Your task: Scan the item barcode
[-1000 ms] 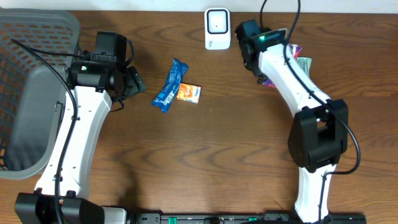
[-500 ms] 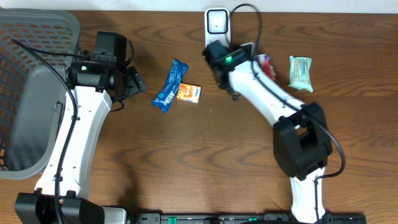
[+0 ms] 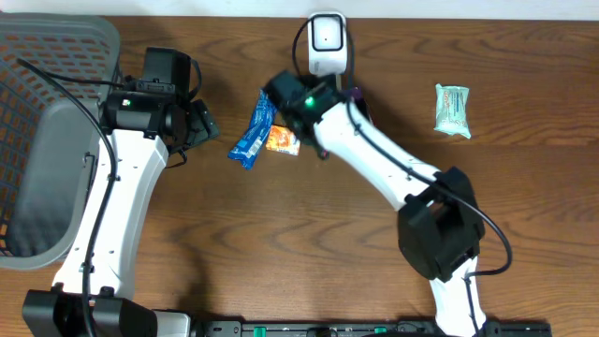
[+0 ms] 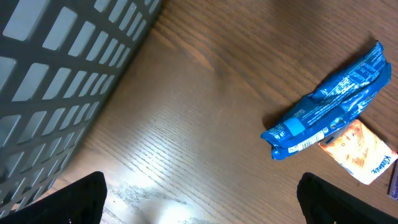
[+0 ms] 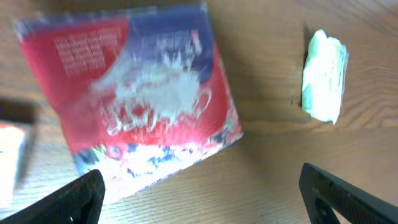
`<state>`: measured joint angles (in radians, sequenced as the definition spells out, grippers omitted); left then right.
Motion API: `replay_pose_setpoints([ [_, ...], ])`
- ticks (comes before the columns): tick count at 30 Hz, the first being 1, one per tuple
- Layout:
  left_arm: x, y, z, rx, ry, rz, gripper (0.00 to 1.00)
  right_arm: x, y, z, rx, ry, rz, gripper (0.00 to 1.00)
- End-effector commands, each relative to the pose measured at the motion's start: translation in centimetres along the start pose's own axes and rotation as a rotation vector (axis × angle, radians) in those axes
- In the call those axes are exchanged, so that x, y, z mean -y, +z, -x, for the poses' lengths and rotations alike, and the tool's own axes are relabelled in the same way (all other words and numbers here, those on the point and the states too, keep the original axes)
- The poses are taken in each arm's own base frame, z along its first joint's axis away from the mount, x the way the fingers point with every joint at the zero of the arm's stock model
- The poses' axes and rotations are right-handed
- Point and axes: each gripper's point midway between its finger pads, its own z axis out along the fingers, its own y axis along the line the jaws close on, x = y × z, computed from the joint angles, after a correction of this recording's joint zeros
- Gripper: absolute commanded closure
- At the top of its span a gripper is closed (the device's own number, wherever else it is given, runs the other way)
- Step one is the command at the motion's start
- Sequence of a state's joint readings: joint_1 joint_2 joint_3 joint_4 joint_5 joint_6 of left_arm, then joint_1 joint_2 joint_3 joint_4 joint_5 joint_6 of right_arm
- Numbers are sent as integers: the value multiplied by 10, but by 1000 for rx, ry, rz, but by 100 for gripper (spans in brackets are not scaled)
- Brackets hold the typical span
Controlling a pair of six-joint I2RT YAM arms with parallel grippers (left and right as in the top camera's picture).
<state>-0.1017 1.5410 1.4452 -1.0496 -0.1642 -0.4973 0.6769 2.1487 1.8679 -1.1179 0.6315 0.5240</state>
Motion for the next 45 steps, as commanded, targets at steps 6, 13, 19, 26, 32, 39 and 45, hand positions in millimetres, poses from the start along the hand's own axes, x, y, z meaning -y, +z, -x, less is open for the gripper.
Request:
replay_pose_setpoints([
  [6, -4, -1, 1, 9, -5, 18, 2, 33, 14, 38, -125, 88, 383, 2],
  [13, -4, -1, 1, 9, -5, 18, 2, 26, 32, 36, -194, 145, 906, 9],
  [19, -4, -1, 1, 9, -5, 18, 2, 26, 65, 16, -217, 246, 1051, 20],
  [26, -4, -1, 1, 9, -5, 18, 2, 1, 87, -15, -213, 253, 1105, 26],
  [32, -4, -1, 1, 9, -5, 18, 2, -6, 100, -34, -225, 266, 1096, 63],
  [39, -4, -1, 1, 9, -5, 18, 2, -1, 82, -16, -231, 351, 1133, 99],
  [45, -4, -1, 1, 9, -5, 18, 2, 30, 23, 46, -43, 390, 1177, 99],
])
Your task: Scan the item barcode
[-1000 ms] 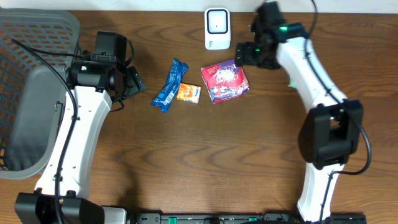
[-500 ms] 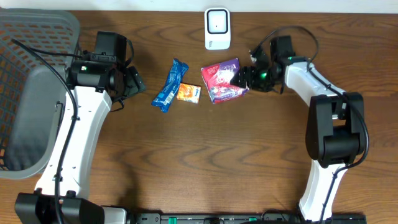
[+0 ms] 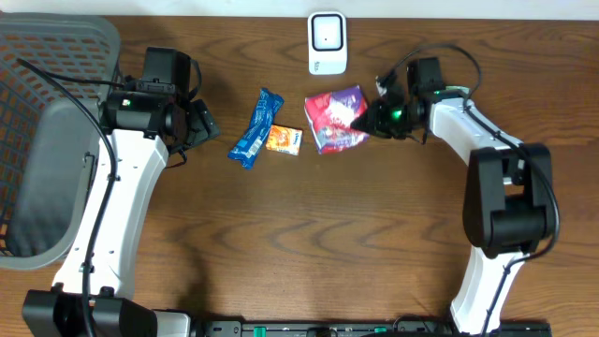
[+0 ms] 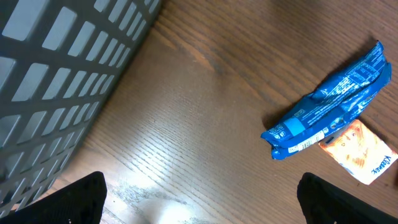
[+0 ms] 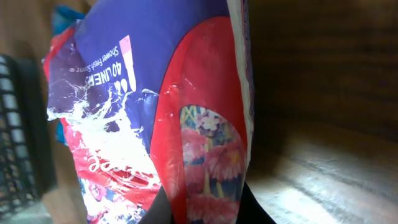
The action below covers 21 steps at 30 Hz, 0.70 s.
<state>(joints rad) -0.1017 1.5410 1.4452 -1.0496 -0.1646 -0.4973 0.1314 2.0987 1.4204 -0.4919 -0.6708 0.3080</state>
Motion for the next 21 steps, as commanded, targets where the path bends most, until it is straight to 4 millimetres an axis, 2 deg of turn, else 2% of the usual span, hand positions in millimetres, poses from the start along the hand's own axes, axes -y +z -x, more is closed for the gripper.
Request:
replay_pose_setpoints([
  [1, -4, -1, 0, 9, -5, 18, 2, -74, -60, 45, 179, -72, 111, 99],
  [4, -4, -1, 0, 9, -5, 18, 2, -91, -79, 67, 296, -44, 108, 99],
  [7, -4, -1, 0, 9, -5, 18, 2, -93, -83, 85, 390, 22, 75, 99],
  [10, -4, -1, 0, 9, -5, 18, 2, -97, -76, 100, 481, 54, 43, 99],
  [11, -4, -1, 0, 9, -5, 18, 2, -104, -70, 109, 532, 56, 45, 99],
  [14, -4, -1, 0, 9, -5, 18, 2, -115, -55, 119, 589, 17, 59, 99],
  [18, -4, -1, 0, 9, -5, 18, 2, -102, -36, 129, 645, 29, 14, 99],
  [21, -4, -1, 0, 9, -5, 18, 2, -90, -38, 136, 661, 39, 4, 99],
])
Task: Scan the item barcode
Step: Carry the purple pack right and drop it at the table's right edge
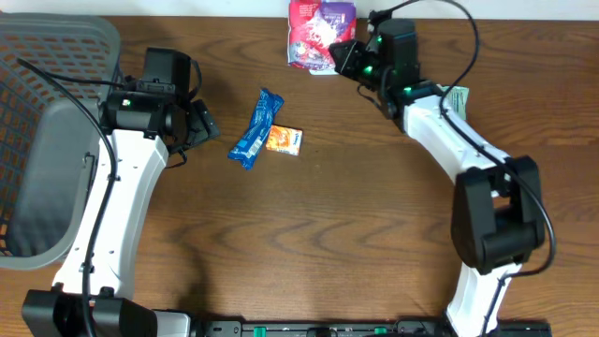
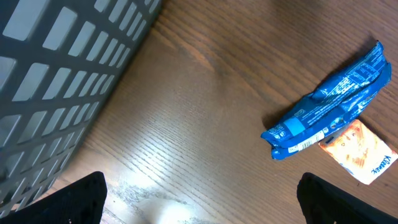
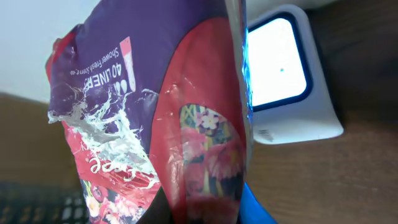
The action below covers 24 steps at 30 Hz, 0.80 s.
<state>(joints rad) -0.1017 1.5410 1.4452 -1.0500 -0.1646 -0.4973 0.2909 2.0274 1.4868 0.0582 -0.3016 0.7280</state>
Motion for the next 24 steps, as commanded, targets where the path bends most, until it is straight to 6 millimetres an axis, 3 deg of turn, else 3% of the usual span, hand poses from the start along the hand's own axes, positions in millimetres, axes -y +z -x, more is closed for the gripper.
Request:
replay_pose_setpoints([
  [1, -4, -1, 1, 9, -5, 18, 2, 28, 1, 19, 72, 31, -75, 99],
  [6, -4, -1, 1, 9, -5, 18, 2, 35, -22, 48, 100, -8, -64, 99],
  [9, -4, -1, 1, 9, -5, 18, 2, 58, -51, 74, 127, 26, -119, 99],
  [14, -4, -1, 1, 9, -5, 18, 2, 134, -123, 112, 163, 120, -302, 99],
  [24, -4, -1, 1, 9, -5, 18, 2, 298, -265, 128, 189, 288, -628, 99],
])
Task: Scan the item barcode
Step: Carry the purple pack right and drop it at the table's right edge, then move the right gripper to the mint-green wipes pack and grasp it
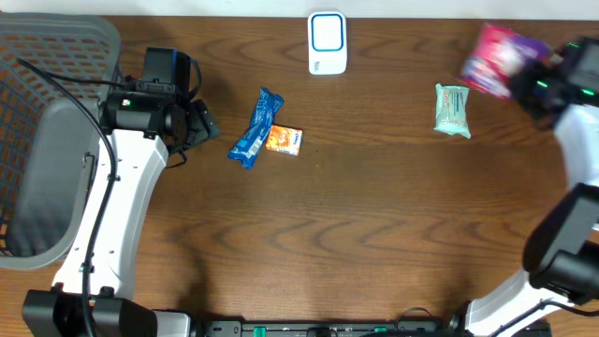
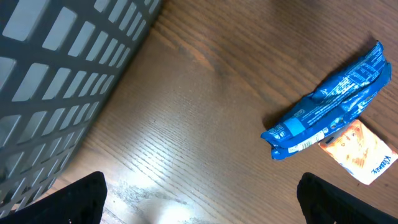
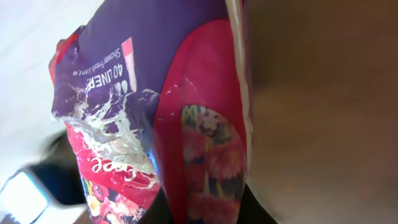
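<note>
My right gripper (image 1: 547, 82) is shut on a purple and red pack (image 1: 496, 58) at the far right of the table, blurred in the overhead view. In the right wrist view the pack (image 3: 155, 118) fills the frame between my fingers. The white barcode scanner (image 1: 328, 42) stands at the back middle, well left of the pack. My left gripper (image 1: 201, 126) stays open beside the basket, with nothing between its fingers (image 2: 74, 199).
A grey basket (image 1: 47, 140) fills the left edge. A blue snack bag (image 1: 255, 127) and an orange packet (image 1: 284, 140) lie left of centre. A pale green pack (image 1: 452, 109) lies at the right, just below the held pack.
My right gripper has moved with the purple and red pack from in front of the scanner at the back middle to the far right of the table. The left arm has not moved.
My right gripper was open by the pack near the blue bag. Then it was shut on the pack right of the orange packet. Later it held the pack up against the scanner, and now it holds it at the far right.
</note>
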`<state>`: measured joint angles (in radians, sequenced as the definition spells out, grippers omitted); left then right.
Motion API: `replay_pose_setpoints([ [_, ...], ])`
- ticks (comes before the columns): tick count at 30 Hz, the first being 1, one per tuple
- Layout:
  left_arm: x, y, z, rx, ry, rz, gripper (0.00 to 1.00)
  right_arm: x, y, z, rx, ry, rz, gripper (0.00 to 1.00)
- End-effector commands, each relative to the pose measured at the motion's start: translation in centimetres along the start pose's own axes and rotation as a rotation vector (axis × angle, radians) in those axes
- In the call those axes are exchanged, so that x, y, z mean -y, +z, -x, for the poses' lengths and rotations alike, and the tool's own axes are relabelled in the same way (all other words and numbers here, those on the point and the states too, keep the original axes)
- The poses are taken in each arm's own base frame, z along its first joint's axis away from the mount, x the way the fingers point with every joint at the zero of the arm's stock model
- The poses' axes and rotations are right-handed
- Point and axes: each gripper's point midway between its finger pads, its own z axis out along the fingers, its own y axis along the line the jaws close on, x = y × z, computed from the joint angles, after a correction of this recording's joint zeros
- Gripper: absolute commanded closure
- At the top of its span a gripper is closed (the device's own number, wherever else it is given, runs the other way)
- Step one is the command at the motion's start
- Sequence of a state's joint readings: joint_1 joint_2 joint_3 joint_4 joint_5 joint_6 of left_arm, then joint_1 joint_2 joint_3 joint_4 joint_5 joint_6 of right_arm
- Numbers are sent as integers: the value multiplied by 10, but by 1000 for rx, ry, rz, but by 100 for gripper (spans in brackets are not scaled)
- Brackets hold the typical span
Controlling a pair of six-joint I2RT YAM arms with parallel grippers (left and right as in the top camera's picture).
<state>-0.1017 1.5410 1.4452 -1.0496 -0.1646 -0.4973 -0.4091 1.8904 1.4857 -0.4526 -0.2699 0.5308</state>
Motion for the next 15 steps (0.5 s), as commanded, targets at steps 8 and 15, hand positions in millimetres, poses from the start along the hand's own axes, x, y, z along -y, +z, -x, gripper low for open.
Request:
replay_pose_setpoints([
  [8, -4, -1, 0, 9, -5, 18, 2, 135, -37, 66, 134, 64, -183, 88],
  [15, -4, -1, 0, 9, -5, 18, 2, 203, -48, 70, 149, 154, -309, 44],
])
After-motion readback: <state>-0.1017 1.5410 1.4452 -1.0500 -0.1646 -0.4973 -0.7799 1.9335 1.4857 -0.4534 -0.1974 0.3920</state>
